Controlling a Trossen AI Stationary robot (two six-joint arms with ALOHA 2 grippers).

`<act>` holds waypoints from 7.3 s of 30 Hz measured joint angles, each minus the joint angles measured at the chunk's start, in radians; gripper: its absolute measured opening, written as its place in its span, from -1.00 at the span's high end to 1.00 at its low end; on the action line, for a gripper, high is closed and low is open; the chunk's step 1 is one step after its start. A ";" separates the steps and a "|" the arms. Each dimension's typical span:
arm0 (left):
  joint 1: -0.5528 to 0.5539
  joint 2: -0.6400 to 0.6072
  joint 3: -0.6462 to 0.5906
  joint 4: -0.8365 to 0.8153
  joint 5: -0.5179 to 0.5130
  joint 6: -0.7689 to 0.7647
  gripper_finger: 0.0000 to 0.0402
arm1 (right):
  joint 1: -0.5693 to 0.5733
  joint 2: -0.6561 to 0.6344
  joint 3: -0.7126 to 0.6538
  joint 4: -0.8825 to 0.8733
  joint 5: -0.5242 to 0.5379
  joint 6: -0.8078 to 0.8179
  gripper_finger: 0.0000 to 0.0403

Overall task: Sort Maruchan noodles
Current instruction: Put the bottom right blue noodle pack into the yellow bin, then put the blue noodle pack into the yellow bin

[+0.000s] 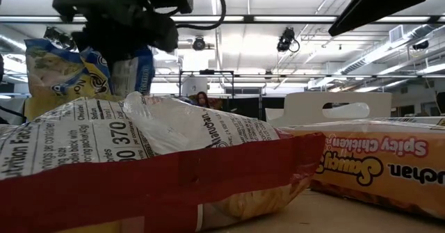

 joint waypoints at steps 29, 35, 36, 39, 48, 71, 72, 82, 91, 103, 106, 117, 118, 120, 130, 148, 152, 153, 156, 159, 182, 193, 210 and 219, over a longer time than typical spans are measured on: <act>0.399 0.198 0.168 -0.017 -0.094 0.458 0.54 | -0.081 0.000 0.000 -0.027 -0.176 -0.034 0.08; 0.316 0.160 0.168 -0.077 -0.093 0.411 0.84 | -0.081 0.000 0.000 -0.036 -0.176 -0.034 0.08; 0.305 0.154 0.168 -0.087 -0.093 0.404 0.87 | -0.081 0.000 0.000 -0.036 -0.176 -0.034 0.08; 0.276 0.131 0.168 -0.130 -0.087 0.355 0.96 | -0.081 0.000 0.000 -0.036 -0.176 -0.034 0.09; 0.129 0.107 0.169 -0.212 0.008 0.200 0.92 | -0.081 0.000 0.000 -0.035 -0.176 -0.031 0.09; 0.173 -0.203 0.221 -0.180 -0.027 0.149 0.91 | -0.602 -0.139 0.074 -0.465 -0.146 0.070 -0.12; 0.180 -0.235 0.221 -0.155 -0.032 0.148 0.91 | -0.659 -0.136 0.074 -0.489 -0.147 0.038 -0.15; 0.129 -0.440 0.166 0.062 -0.034 0.156 0.91 | -1.072 -0.073 0.035 -0.578 -0.142 -0.325 -0.23; 0.084 -0.569 0.025 0.149 -0.049 0.175 0.91 | -1.222 -0.082 -0.113 -0.474 -0.179 -0.316 -0.17; 0.103 -0.592 -0.053 0.229 -0.066 0.181 0.91 | -1.396 0.059 -0.129 -0.364 -0.215 -0.431 0.00; 0.103 -0.592 -0.053 0.279 -0.066 0.183 0.91 | -1.427 0.094 -0.129 -0.342 -0.246 -0.463 0.15; 0.103 -0.543 -0.053 0.314 -0.201 0.223 0.68 | -1.427 0.000 -0.048 -0.447 -0.257 -0.481 0.90; 0.103 -0.532 -0.053 0.325 -0.208 0.230 0.63 | -1.421 -0.018 -0.024 -0.470 -0.261 -0.481 0.90; 0.103 -0.503 -0.053 0.362 -0.221 0.248 0.50 | -1.402 -0.054 0.026 -0.515 -0.304 -0.480 0.93; 0.094 -0.334 -0.053 0.699 -0.220 0.393 -0.07 | -1.258 -0.190 0.263 -0.608 -0.656 -0.357 0.96; 0.132 -0.024 -0.052 1.364 -0.220 0.551 -0.31 | -0.855 -0.096 0.320 -0.311 -0.776 -0.179 0.96; 0.129 0.024 -0.052 1.396 -0.223 0.542 -0.31 | -0.818 -0.041 0.320 -0.276 -0.771 -0.179 0.96; 0.129 0.029 -0.052 1.391 -0.238 0.542 -0.31 | -0.811 -0.028 0.320 -0.273 -0.771 -0.180 0.96; 0.128 0.032 -0.052 1.356 -0.313 0.543 -0.31 | -0.790 -0.003 0.320 -0.277 -0.771 -0.184 0.96; 0.130 0.019 -0.052 1.331 -0.327 0.542 -0.31 | -0.771 0.002 0.320 -0.276 -0.771 -0.186 0.96; 0.163 0.013 -0.029 1.220 -0.265 0.437 0.35 | -0.734 -0.014 0.320 -0.170 -0.777 -0.245 0.91; 0.165 -0.254 -0.028 0.818 -0.199 0.363 0.38 | -0.712 -0.176 0.363 -0.056 -0.702 -0.284 0.47; 0.157 -0.626 -0.677 1.284 0.034 0.124 0.39 | -0.364 -0.207 0.040 0.397 -0.505 -0.110 0.45; 0.155 -0.623 -0.909 1.679 -0.027 0.010 0.39 | -0.273 -0.100 0.018 0.460 -0.367 -0.030 0.45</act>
